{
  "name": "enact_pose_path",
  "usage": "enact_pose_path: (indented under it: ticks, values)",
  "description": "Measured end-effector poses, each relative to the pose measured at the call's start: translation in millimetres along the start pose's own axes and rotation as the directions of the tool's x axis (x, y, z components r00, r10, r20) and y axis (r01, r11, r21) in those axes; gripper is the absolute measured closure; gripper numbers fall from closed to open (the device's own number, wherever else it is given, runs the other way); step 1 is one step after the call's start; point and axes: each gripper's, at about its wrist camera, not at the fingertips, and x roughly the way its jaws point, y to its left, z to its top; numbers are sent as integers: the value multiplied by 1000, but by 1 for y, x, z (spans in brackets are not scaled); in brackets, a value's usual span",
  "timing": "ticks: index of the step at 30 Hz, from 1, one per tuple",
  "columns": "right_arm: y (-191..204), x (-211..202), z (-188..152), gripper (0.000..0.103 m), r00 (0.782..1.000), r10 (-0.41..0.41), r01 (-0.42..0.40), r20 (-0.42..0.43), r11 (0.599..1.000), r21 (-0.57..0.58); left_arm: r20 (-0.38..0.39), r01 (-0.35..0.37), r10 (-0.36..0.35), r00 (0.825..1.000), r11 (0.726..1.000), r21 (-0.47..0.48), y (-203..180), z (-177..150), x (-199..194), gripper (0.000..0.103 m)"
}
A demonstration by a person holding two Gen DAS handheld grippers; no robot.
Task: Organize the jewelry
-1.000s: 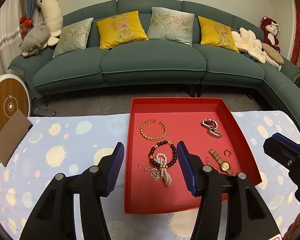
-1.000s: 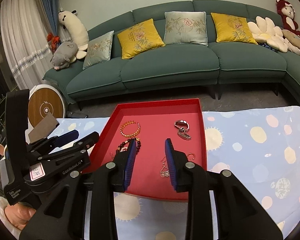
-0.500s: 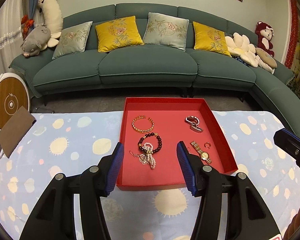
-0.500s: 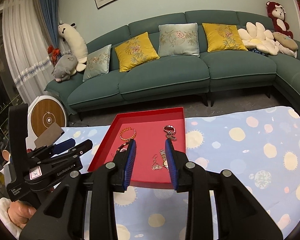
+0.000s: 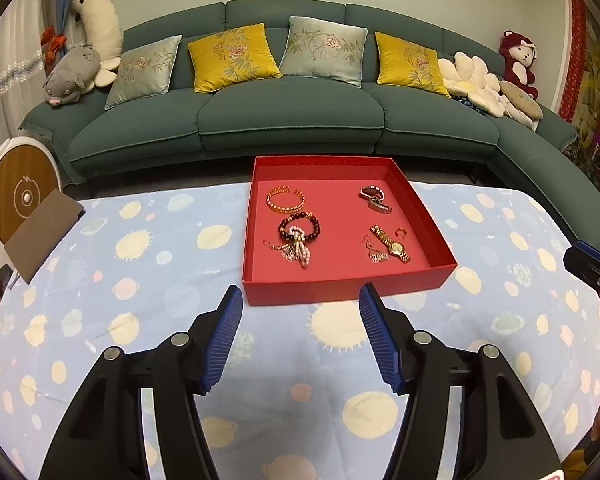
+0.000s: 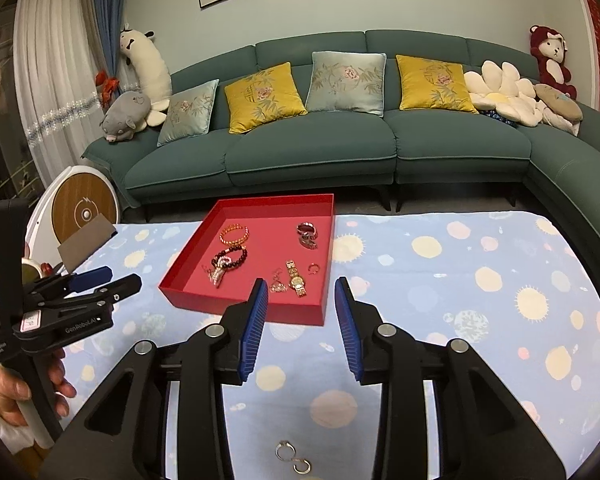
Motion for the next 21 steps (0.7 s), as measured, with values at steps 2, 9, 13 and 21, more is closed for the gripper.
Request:
enact_pose_path:
  ticks: [2,9,13,21]
  values:
    - [-4,-6,-12,70,1000,-3,4,-20,1000,3,-15,13,-13,1000,1000,-9,1,-11,-4,44]
    - [-8,-13,-75,70,988,11,-5,-152,999,46,-53,54,-55,997,998,-15,-7,-45,-16,44]
    - [-2,-3,-117,70,972,9,2,-236,999,44,-83,83,-87,993,995,-51,-8,-64,-18,44]
    - [4,17,-151,70,950,-33,31,-312,999,-11,-132,83,-87,987,996,-34,-18,-87,-12,44]
